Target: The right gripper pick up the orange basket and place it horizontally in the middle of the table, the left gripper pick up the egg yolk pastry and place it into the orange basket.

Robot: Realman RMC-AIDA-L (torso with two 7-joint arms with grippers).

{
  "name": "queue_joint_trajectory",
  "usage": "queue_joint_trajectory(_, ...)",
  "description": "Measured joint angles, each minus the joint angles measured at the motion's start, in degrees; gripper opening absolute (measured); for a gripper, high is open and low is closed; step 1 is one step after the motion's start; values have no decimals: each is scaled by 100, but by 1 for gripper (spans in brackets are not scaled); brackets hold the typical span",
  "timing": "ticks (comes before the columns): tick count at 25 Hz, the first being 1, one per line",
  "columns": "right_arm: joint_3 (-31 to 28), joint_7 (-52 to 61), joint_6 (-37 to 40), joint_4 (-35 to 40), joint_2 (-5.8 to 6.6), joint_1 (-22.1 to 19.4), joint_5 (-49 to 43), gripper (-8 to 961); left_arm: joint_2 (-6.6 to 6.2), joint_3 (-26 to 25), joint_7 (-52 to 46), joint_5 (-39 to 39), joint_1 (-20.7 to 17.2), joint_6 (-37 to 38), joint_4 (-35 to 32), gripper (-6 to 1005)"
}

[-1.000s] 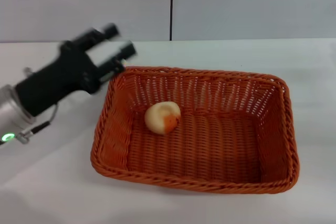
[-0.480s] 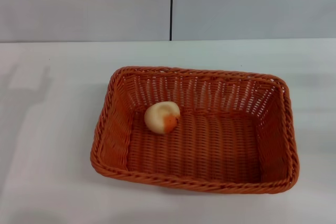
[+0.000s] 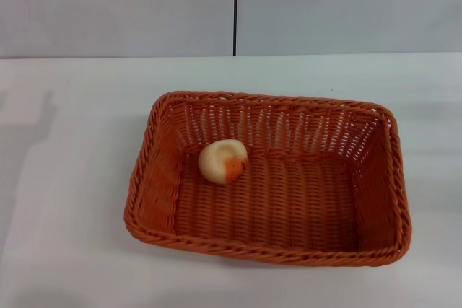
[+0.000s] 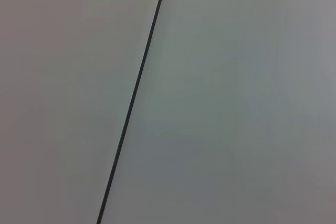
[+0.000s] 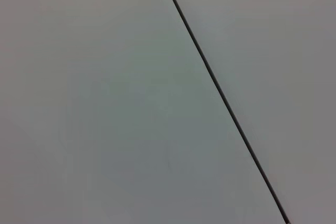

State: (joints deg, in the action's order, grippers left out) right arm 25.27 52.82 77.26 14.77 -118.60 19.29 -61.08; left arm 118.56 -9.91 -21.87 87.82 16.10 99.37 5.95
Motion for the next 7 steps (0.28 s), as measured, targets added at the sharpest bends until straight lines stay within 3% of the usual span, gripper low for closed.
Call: queue_joint_trajectory(7, -4, 31, 2, 0, 3, -13, 8, 552, -5, -9, 4, 6, 43, -76, 3, 810)
